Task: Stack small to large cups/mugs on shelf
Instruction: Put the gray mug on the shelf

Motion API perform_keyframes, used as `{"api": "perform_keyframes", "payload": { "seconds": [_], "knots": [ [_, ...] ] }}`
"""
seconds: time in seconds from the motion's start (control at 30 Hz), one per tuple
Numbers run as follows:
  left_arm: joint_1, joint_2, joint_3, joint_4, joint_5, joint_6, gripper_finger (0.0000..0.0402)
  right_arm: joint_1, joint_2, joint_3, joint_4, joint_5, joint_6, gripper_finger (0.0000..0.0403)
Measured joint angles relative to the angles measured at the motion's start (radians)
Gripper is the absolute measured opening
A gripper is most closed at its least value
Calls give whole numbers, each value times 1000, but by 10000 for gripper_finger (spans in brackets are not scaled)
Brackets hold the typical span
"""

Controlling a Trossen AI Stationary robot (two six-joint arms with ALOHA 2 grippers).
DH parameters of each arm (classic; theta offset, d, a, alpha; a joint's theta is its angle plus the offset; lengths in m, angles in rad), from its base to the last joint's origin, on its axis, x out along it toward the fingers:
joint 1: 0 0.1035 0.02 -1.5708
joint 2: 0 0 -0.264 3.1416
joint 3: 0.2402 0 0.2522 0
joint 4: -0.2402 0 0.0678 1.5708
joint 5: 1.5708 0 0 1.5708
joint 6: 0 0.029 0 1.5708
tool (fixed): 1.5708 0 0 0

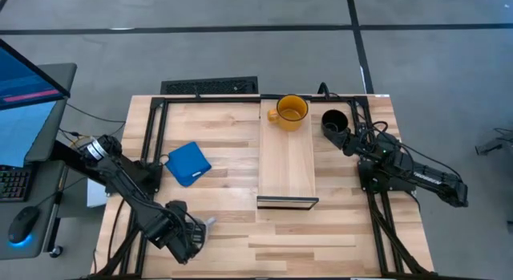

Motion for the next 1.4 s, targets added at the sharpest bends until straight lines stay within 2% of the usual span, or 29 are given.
{"api": "perform_keyframes", "payload": {
  "seconds": [0.3, 0.53, 1.03, 1.3, 1.4],
  "knots": [
    [0, 1, 0, -27, 14, 0, 133, 0, 0, 0, 0, 0, 0, 33],
    [-3, 79, 0, -10, 83, 1, 133, 0, 0, 0, 1, -1, 0, 33],
    [4, 155, -1, -70, 36, 1, 135, 1, 0, 0, 6, 0, 1, 33],
    [2, 231, -1, -51, 131, 12, 135, 1, 0, 0, 10, 0, 2, 33],
    [2, 229, -1, -48, 135, 12, 133, 1, 0, 0, 9, 0, 2, 33]
  ]
}}
